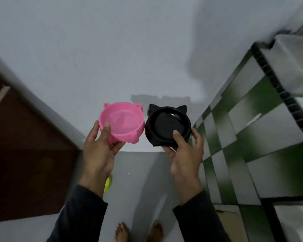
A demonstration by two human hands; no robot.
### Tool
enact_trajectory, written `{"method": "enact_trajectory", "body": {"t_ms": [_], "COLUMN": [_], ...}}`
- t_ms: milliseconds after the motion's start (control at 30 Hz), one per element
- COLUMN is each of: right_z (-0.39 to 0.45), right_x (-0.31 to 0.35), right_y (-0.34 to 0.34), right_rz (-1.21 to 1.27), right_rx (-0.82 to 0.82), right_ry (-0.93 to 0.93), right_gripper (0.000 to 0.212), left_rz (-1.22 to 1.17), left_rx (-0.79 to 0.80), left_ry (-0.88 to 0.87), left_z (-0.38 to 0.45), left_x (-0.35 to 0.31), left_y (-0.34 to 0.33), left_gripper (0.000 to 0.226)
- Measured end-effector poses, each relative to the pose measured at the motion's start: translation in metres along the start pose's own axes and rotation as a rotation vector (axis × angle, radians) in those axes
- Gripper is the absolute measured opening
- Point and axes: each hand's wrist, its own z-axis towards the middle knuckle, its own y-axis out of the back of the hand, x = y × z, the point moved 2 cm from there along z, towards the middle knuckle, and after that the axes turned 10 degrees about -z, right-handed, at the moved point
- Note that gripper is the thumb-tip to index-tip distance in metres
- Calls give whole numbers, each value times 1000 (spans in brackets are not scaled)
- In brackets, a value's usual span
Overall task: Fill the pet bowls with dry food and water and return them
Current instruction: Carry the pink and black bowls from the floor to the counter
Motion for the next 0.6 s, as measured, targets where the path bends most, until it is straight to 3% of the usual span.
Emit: {"method": "enact_trajectory", "body": {"t_ms": [333, 600], "right_z": [-30, -59], "right_x": [101, 143], "right_y": [-2, 21], "right_rz": [115, 208], "right_rx": [64, 40], "right_ry": [141, 275], "right_gripper": [56, 51], "left_rz": [-100, -111], "left_rx": [121, 267], "left_ry": [-63, -42], "left_z": [-34, -64], "left_x": [-43, -55], "left_y": [-81, -123], "left_gripper": [56, 59]}}
